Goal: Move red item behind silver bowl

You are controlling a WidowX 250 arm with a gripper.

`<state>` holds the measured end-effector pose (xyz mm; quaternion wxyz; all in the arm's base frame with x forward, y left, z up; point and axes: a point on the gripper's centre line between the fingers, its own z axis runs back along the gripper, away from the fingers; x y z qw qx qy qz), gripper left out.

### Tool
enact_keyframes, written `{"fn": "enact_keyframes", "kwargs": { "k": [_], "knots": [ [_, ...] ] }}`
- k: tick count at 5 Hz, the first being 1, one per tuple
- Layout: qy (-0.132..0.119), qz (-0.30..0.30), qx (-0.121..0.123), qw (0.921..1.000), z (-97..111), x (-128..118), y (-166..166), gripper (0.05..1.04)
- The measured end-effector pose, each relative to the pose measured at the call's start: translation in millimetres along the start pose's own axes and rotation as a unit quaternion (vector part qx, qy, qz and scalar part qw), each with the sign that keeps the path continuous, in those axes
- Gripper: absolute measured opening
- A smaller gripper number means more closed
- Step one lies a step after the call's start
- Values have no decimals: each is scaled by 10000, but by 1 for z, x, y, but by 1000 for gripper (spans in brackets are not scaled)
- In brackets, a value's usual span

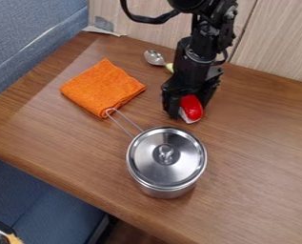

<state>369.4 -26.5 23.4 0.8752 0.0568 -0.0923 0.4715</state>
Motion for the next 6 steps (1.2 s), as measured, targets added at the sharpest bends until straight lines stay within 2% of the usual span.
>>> {"fn": "enact_keyframes", "kwargs": {
  "k": [2, 3, 4, 5, 6],
  "knots": [
    [-120, 32, 19, 9999, 1, 1, 3, 999],
    [-166, 48, -220, 9996, 27, 3, 6, 999],
    [-215, 263, -649, 9973, 68, 15, 11, 999],
    [-233, 530, -876, 9945, 89, 29, 21, 999],
    [-238, 514, -887, 9944, 90, 30, 22, 999]
  ]
}}
